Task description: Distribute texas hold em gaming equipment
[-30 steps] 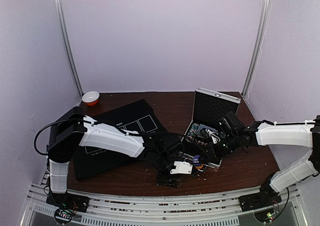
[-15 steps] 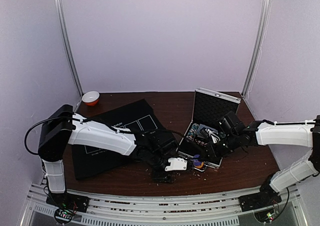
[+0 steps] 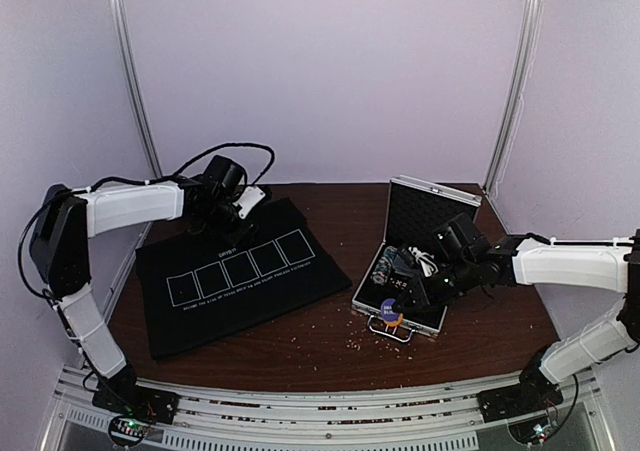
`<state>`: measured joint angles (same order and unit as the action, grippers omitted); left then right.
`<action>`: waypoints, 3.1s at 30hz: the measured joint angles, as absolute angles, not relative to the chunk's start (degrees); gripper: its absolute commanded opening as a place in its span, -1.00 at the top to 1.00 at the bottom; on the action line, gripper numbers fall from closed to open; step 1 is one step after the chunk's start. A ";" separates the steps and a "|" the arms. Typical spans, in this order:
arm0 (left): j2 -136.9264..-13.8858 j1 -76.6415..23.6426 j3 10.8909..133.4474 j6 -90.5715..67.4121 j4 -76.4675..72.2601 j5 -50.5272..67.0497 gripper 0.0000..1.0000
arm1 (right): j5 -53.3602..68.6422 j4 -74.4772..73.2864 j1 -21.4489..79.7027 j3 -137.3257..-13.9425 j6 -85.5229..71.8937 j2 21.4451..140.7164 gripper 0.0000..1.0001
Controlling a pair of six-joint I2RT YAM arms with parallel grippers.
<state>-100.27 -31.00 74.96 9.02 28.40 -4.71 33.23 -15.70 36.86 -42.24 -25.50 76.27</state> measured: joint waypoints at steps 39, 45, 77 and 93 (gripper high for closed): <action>-126.98 -17.74 96.92 2.44 24.45 -6.61 -0.73 | 33.91 -12.93 37.36 -42.89 -25.69 78.17 1.00; -112.46 -18.13 90.72 2.22 20.62 -4.27 -0.71 | 34.15 -11.73 39.09 -43.38 -25.80 78.15 1.00; -88.64 -50.63 56.58 2.55 -1.52 49.01 1.00 | 43.35 2.17 50.52 -51.55 -14.37 78.67 1.00; -90.24 -50.85 56.90 2.31 -1.43 50.17 0.76 | 43.18 2.70 50.68 -51.55 -12.91 78.70 1.00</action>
